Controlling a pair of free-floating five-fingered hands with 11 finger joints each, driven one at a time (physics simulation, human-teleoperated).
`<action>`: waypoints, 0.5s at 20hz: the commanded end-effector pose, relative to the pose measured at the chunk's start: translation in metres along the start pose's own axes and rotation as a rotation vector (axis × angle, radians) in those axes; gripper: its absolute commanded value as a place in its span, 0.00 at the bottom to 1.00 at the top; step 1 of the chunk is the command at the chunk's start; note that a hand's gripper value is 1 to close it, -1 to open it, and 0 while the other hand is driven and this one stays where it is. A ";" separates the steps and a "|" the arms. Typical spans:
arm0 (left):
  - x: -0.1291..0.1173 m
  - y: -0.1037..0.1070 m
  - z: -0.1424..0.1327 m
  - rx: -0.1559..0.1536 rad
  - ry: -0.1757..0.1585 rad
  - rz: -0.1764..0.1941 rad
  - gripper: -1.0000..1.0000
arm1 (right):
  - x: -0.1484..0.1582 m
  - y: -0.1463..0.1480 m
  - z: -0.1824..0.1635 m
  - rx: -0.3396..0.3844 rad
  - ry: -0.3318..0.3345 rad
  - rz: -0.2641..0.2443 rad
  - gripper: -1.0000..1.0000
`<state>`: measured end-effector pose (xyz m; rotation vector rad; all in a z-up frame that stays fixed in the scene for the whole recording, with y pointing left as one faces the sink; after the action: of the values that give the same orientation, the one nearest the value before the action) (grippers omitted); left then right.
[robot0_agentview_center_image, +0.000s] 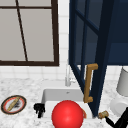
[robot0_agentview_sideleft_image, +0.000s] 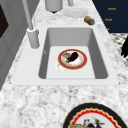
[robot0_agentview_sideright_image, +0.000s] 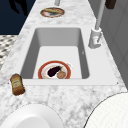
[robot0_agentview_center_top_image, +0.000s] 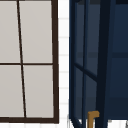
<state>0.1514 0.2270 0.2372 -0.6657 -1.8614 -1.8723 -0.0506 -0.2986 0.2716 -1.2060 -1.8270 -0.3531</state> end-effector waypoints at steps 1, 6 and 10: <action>0.000 0.000 0.000 0.000 0.000 0.000 0.50 | 0.000 -0.010 0.008 0.000 0.000 0.000 0.00; 0.000 0.000 0.000 0.000 0.000 0.000 0.50 | 0.009 0.003 0.006 -0.137 0.013 0.085 0.00; 0.000 0.000 0.000 0.000 0.000 0.000 0.50 | 0.010 0.005 0.006 -0.201 0.010 0.102 0.00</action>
<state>0.1514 0.2270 0.2372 -0.6657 -1.8614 -1.8723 -0.0508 -0.2858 0.2751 -1.3246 -1.8166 -0.4434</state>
